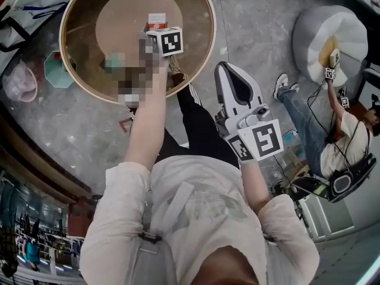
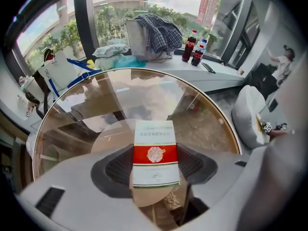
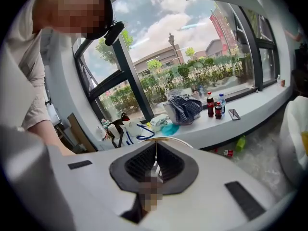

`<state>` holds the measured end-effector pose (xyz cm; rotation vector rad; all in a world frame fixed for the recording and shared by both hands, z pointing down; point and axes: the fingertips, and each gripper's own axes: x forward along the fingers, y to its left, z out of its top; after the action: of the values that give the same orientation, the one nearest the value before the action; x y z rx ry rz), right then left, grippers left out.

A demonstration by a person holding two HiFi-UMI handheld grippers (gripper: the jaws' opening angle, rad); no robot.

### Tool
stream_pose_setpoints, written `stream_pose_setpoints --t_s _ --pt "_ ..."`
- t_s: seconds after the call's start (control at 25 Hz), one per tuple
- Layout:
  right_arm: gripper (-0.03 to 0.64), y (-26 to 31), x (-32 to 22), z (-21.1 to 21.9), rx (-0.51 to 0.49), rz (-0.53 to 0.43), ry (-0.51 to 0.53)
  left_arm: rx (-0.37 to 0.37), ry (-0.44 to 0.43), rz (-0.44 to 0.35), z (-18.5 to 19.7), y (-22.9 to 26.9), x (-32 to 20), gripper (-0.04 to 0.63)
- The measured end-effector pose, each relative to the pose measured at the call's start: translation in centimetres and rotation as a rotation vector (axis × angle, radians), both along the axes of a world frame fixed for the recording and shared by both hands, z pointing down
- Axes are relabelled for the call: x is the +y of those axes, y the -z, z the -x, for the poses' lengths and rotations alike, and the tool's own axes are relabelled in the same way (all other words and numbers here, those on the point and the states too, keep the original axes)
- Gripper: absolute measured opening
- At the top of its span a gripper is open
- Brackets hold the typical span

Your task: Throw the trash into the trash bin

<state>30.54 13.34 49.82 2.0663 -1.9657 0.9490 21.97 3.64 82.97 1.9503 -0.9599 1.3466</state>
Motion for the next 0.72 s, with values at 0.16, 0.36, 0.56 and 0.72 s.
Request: stream_pose_setpoints --t_s 0.16,0.36,0.56,0.72 --pt "0.015 1.1 -0.6 0.4 0.017 -0.022 0.008 0.046 -0.048 -0.050 -0.5 2.1 -0.6 0.285" --pt "0.015 4.2 -1.9 1.9 0.044 -0.073 0.017 0.108 -0.057 -0.146 -0.3 7.1 -3.3 0.284" --pt "0.015 8.8 -3.8 4.7 0.077 -0.153 0.050 0.212 -0.053 -0.283 -0.1 15.5 -6.8 0.284" --pt "0.015 13.6 -5.2 6.9 0.059 -0.225 0.051 0.314 -0.002 -0.398 1.8 25.0 -9.4 0.285"
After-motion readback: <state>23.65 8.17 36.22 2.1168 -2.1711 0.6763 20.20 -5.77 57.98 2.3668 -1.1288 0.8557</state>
